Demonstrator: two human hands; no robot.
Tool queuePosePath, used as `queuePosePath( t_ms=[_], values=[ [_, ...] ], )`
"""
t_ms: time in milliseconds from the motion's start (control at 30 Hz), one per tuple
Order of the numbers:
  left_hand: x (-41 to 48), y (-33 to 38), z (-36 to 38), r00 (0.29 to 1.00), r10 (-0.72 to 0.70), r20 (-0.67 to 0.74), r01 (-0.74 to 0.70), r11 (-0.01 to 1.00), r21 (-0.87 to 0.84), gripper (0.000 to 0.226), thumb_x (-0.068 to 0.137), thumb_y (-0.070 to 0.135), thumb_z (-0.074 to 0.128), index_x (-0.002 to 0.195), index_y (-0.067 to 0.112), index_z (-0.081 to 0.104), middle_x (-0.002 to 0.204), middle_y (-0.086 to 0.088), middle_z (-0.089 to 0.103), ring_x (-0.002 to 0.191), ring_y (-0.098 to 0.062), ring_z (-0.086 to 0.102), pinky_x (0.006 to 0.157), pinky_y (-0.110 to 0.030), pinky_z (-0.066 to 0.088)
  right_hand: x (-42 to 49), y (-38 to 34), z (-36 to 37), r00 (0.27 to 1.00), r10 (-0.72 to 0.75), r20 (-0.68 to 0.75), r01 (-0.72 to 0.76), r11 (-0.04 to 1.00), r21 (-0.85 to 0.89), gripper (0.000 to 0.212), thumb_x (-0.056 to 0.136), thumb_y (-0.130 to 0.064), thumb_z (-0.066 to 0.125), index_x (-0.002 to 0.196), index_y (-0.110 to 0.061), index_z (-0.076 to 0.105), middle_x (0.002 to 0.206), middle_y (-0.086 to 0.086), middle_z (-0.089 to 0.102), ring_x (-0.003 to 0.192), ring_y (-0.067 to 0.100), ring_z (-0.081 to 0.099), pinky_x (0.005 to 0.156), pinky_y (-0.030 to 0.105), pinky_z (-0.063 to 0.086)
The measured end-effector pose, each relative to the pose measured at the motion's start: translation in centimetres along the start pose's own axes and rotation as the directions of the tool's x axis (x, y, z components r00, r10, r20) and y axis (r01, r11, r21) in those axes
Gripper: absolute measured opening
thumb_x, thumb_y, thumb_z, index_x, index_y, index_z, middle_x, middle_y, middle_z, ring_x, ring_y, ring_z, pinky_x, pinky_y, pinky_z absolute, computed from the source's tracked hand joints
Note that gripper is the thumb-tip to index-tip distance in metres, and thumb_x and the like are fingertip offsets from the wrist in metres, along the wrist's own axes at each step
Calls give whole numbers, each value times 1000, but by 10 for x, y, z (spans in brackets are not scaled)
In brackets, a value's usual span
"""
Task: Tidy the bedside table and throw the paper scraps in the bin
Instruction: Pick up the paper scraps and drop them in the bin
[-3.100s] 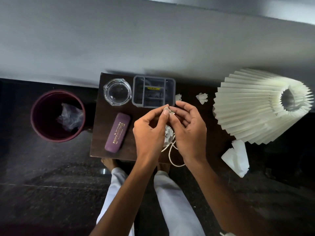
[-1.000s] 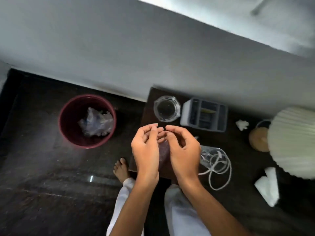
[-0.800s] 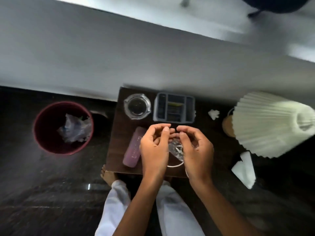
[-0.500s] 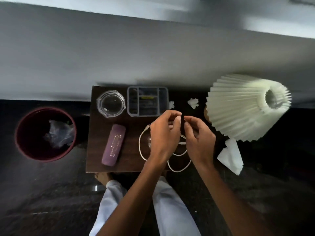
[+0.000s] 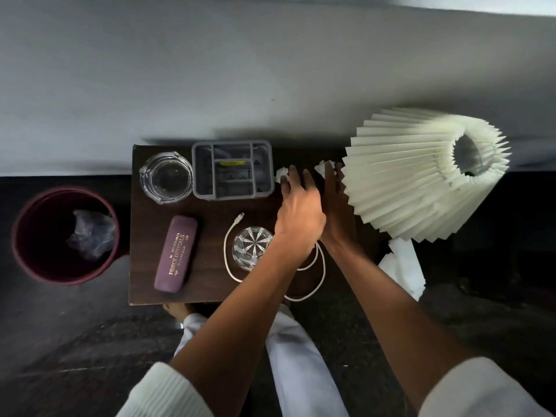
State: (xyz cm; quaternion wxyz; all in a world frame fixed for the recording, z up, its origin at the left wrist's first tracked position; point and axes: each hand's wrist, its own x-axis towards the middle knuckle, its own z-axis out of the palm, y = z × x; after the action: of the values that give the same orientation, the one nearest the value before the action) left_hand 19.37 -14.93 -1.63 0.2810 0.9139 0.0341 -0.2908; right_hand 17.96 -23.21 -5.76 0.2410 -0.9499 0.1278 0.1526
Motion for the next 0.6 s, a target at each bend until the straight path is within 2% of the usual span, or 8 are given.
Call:
queuePosePath(
  t_ms=[133, 200, 267, 300, 367, 433, 500, 600],
  values=[
    [26, -1, 7, 999, -48, -3, 47, 970, 237, 72, 101, 1, 53, 158, -4, 10, 165, -32, 2, 152, -49, 15, 118, -50, 36, 21, 13, 11, 998, 52, -45, -60, 975, -214, 62, 111, -28, 32, 162, -22, -3, 165, 20, 19, 149, 40, 28, 121, 55, 25],
    [38, 0, 8, 995, -100, 21, 89, 948, 304, 64, 102, -4, 48, 157, -5, 14, 164, -35, 8, 151, -48, 22, 114, -51, 39, 23, 16, 11, 996, 64, 61, -59, 995, -86, 61, 108, -23, 33, 160, -33, 3, 161, 16, 27, 141, 44, 38, 108, 66, 35],
    [47, 0, 8, 989, -140, 41, 116, 926, 360, 54, 102, -4, 47, 153, -5, 27, 161, -34, 18, 145, -46, 34, 108, -49, 46, 22, 26, 20, 991, -1, 131, 13, 996, -87, 58, 106, -26, 32, 155, -46, 8, 155, 11, 36, 133, 45, 45, 99, 70, 40],
    [49, 0, 9, 988, -144, 55, 110, 910, 399, 51, 103, -2, 47, 152, -5, 32, 160, -34, 19, 143, -46, 37, 106, -48, 47, 22, 31, 20, 989, -33, 147, 59, 983, -176, 55, 105, -33, 28, 153, -49, 9, 154, 10, 38, 133, 44, 45, 99, 70, 39],
    [51, -1, 11, 989, -136, 63, 92, 880, 465, 48, 104, 0, 45, 151, -6, 35, 160, -36, 19, 141, -47, 39, 104, -47, 48, 24, 36, 14, 984, 23, 179, 20, 971, -237, 49, 103, -49, 17, 152, -52, 11, 150, 4, 44, 133, 39, 47, 104, 66, 40],
    [51, -1, 13, 993, -112, 48, 74, 869, 489, 45, 104, -2, 43, 148, -7, 39, 156, -37, 29, 135, -45, 49, 99, -43, 53, 27, 40, 10, 995, -48, 92, 71, 961, -267, 51, 104, -56, 13, 148, -45, 34, 140, -5, 52, 131, 21, 51, 110, 46, 42],
    [50, -3, 15, 996, -52, 73, 11, 880, 474, 39, 99, -6, 49, 137, -3, 56, 141, -28, 54, 124, -39, 61, 85, -38, 56, 23, 40, 12, 984, -164, -70, 149, 972, -179, 33, 107, -36, 39, 128, -24, 61, 122, 1, 65, 115, 19, 62, 101, 31, 47],
    [45, -4, 12, 994, 35, 101, -78, 884, 461, 33, 92, -7, 60, 122, 3, 68, 122, -15, 68, 115, -35, 66, 68, -36, 45, 7, 37, 14, 969, -207, -133, 188, 972, -142, 16, 96, -9, 62, 110, -5, 69, 102, 15, 71, 97, 29, 68, 83, 36, 51]
  ],
)
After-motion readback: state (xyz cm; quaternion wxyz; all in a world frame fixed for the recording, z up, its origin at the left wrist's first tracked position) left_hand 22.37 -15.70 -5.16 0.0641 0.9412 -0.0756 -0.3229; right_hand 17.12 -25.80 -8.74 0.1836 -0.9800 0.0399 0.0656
